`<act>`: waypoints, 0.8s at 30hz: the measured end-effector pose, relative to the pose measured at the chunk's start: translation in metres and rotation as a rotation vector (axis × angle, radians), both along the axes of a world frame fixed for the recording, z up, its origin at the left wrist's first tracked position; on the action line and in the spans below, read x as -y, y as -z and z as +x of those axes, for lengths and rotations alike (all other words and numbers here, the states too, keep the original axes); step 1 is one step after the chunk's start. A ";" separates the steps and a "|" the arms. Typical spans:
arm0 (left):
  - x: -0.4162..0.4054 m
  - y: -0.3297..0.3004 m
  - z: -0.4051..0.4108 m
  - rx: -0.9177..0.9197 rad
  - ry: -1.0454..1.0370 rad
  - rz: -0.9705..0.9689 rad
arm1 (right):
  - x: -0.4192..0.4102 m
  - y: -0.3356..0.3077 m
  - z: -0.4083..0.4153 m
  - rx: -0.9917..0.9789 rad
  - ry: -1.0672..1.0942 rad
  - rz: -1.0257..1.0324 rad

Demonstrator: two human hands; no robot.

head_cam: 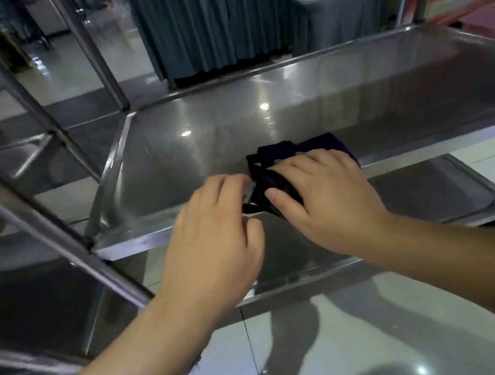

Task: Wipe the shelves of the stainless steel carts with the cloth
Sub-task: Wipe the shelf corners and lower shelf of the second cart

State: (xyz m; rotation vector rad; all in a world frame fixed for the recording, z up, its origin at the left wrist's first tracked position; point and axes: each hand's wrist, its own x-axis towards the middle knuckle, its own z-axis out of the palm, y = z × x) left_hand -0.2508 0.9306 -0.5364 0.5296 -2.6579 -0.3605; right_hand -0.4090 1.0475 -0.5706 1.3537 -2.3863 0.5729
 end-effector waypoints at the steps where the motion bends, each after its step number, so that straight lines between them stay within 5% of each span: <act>1: 0.004 0.001 0.011 0.010 -0.012 -0.018 | 0.007 0.000 0.008 -0.006 -0.010 0.009; 9: 0.050 0.020 0.105 0.003 -0.093 -0.087 | 0.060 -0.002 0.064 -0.122 -0.117 0.072; 15: 0.069 0.069 0.138 0.297 -0.057 0.072 | 0.108 -0.004 0.100 -0.274 -0.211 0.158; 24: 0.108 0.124 0.153 0.483 -0.061 0.198 | 0.155 -0.024 0.122 -0.334 -0.455 0.179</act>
